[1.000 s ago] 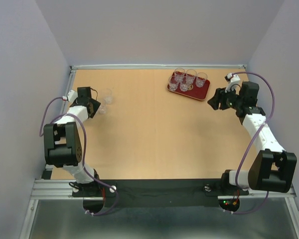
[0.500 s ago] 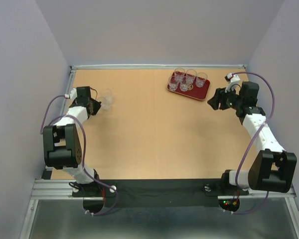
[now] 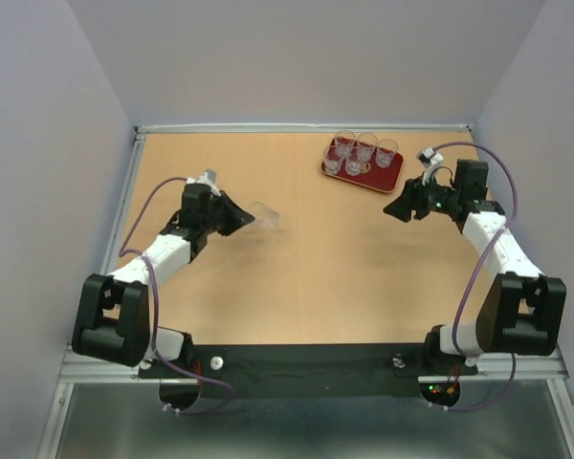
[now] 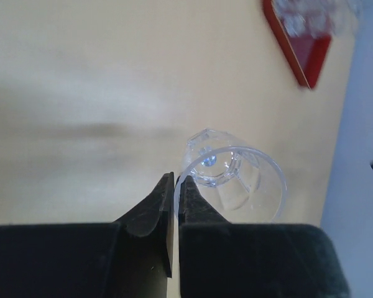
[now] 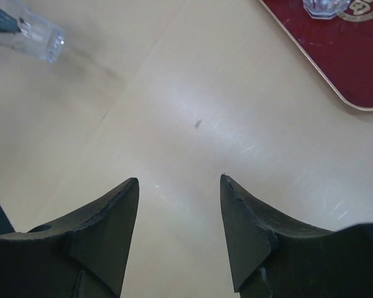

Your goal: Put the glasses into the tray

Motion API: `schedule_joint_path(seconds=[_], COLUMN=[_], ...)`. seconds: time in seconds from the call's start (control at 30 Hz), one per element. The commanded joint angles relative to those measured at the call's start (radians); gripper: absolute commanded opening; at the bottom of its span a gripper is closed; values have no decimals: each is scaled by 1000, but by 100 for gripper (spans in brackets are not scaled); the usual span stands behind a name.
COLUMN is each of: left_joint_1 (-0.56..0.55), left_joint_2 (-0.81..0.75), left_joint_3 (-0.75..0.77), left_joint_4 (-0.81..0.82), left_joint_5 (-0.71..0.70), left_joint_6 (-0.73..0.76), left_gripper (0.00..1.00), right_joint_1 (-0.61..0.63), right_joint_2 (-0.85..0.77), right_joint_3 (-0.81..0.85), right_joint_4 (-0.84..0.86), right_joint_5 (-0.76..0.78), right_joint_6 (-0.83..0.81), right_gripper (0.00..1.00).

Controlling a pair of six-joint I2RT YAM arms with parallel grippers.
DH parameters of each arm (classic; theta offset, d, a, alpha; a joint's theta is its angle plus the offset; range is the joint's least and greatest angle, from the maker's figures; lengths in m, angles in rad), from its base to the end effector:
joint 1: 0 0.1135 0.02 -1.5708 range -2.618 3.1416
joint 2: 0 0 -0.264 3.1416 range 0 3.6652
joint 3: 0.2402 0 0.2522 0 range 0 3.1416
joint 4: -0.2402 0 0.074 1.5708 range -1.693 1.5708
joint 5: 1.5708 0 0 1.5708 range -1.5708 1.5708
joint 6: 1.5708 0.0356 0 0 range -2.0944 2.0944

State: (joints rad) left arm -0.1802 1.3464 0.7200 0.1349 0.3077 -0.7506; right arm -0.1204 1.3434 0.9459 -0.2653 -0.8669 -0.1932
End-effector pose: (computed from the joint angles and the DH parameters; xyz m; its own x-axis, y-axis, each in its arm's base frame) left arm 0.2834 -0.0626 0.2249 -0.6352 -0.5450 -0.5472 0.0003 0.7083 -0.7059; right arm 0.2873 -0.0074 0.2715 -0.4999 -0.0647 -0.8637 -0.6265 0.7156 0.3090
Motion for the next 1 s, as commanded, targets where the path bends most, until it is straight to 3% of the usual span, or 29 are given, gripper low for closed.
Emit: schedule_joint_path(seconds=[0.0,0.13,0.2,0.3,0.43,0.53,0.8,0.97], left_joint_1=[-126,-264,-333,-428,-534,-603,-696,-716], left_joint_2=[-53,-26,11,65,132,175,252,276], left_joint_3=[-27,10,47,101,183,245,415,455], left_joint_4=[232,252,253,252,210,168,-56,-98], left_joint_5=[145,38,-18,-103,-238,-355,-593,-613], left_joint_6=[40,37,25,10,-33,-81,-158,-173], left_gripper=[0,0,0,0,0,0,0,0], right_joint_1=[36,119,223,327,433,536,653,666], right_joint_2=[22,57,80,97,114,132,172,188], right_joint_3=[137,260,319,356,413,436,436,452], right_joint_4=[-144,-303,-383,-416,-430,-434,-442,-439], right_joint_5=[-96,-14,73,149,279,394,706,821], right_joint_6=[-71,-104,-118,-75,-17,18,64,70], right_gripper=[61,63,65,68,81,82,81,66])
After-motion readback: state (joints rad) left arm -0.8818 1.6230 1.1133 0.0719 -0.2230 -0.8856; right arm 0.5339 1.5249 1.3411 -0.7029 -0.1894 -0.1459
